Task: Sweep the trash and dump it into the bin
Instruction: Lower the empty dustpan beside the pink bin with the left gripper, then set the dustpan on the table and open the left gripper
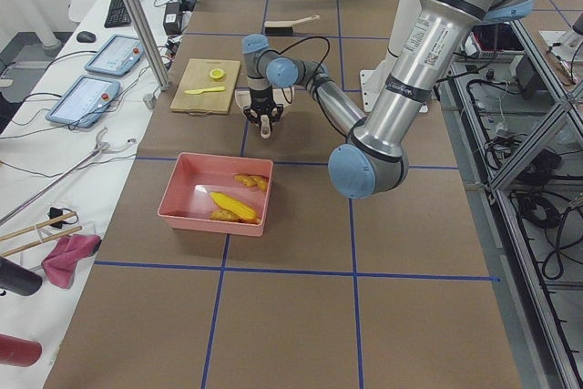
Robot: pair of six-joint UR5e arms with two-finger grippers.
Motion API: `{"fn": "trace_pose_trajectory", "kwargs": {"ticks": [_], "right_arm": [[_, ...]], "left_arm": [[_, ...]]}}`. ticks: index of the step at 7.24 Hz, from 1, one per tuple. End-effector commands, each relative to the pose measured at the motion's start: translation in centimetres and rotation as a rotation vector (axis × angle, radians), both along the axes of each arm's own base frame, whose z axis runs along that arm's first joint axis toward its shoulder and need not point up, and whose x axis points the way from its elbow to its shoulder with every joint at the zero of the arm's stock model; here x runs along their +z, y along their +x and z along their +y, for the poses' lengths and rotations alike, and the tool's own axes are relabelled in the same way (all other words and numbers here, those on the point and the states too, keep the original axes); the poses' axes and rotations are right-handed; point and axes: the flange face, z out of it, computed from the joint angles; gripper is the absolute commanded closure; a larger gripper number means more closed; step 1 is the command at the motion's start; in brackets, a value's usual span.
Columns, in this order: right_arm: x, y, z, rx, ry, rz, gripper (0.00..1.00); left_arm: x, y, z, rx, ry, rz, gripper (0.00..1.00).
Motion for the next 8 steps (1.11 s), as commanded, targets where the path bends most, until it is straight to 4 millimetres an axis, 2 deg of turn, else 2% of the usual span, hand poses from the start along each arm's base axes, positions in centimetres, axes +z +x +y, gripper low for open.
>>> {"fn": "trace_pose_trajectory", "kwargs": {"ticks": [1,4,8], "right_arm": [[-0.2,0.0,-0.4,0.002,0.049,-0.006,0.0],[0.0,0.0,-0.3,0.002,0.047,-0.007,0.0],[-0.1,0.0,-0.2,0.002,0.049,-0.007,0.0]], "left_arm": [[0.7,3.1,0.0,0.029,-0.01,-0.014,1.0],[0.4,5.4,1.6,0.066,0.069,-0.032,1.0],[1.3,5.1,1.7,0.143,0.143,-0.057,1.0]]}}
